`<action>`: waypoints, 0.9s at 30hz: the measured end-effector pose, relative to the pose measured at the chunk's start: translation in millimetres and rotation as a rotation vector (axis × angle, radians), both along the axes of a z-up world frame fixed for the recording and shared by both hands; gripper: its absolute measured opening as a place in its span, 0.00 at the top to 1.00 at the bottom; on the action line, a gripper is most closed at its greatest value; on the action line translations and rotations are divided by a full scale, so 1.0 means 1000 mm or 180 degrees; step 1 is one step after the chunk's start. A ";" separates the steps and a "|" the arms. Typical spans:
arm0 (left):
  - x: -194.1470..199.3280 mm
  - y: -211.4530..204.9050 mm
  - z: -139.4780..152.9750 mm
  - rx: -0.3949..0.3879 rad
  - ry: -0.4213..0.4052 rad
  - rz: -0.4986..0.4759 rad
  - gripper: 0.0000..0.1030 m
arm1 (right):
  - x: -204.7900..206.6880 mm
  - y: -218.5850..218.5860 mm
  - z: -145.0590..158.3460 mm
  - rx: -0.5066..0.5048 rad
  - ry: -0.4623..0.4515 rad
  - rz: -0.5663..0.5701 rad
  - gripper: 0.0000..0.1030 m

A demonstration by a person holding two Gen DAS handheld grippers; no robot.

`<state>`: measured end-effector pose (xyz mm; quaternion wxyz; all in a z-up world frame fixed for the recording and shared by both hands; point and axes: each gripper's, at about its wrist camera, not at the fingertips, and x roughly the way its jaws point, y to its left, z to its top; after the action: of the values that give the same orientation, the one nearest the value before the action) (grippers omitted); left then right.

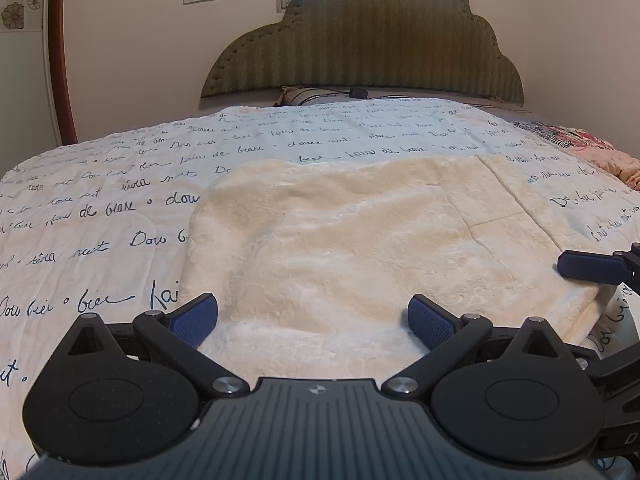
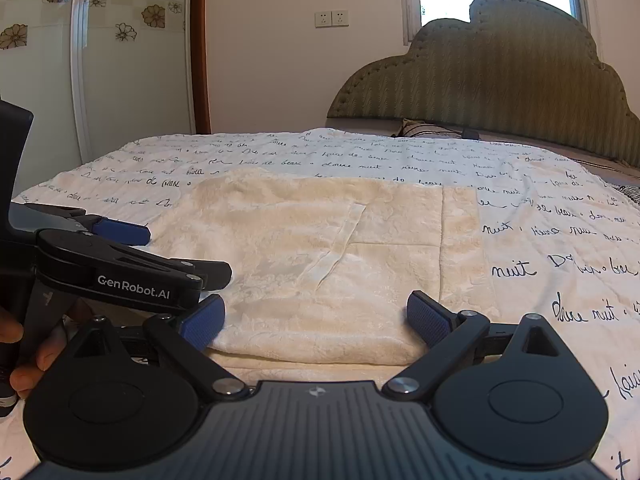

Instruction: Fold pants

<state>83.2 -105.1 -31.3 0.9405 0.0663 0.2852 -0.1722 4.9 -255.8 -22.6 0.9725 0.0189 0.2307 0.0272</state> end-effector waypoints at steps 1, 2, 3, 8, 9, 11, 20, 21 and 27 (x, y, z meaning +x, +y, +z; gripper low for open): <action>0.000 0.001 0.000 -0.0003 0.0000 0.0000 0.00 | 0.000 0.000 0.000 0.0000 0.0001 0.0001 0.04; -0.001 0.001 0.000 -0.0008 0.0000 0.0000 0.00 | 0.000 0.000 0.000 0.0002 0.0002 0.0002 0.04; -0.001 0.001 0.000 -0.0012 0.0001 0.0000 0.00 | 0.000 0.000 0.000 0.0004 0.0003 0.0003 0.04; -0.001 0.001 0.001 -0.0014 0.0001 0.0000 0.00 | 0.001 0.000 0.001 -0.0002 0.0003 0.0001 0.04; -0.001 0.001 0.001 -0.0013 -0.0001 0.0000 0.00 | 0.001 0.000 0.001 0.0002 0.0004 0.0002 0.04; -0.001 0.001 0.001 -0.0013 -0.0001 0.0001 0.00 | 0.001 0.001 0.001 0.0000 0.0004 0.0000 0.04; -0.006 0.000 0.008 0.0051 -0.0017 0.0010 0.00 | -0.003 0.004 0.004 -0.0083 0.0015 -0.0069 0.04; -0.009 0.001 0.009 0.0056 -0.0022 0.0012 0.00 | -0.005 0.005 0.004 -0.0088 0.0017 -0.0091 0.04; -0.018 0.015 0.028 0.0093 -0.0060 -0.0066 0.01 | -0.022 0.004 0.024 -0.0101 -0.0079 -0.0204 0.04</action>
<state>64.8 -90.4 -3.5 0.9403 0.0846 0.2781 -0.1771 -17.2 -252.2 1.5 0.9758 0.0105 0.2183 -0.0074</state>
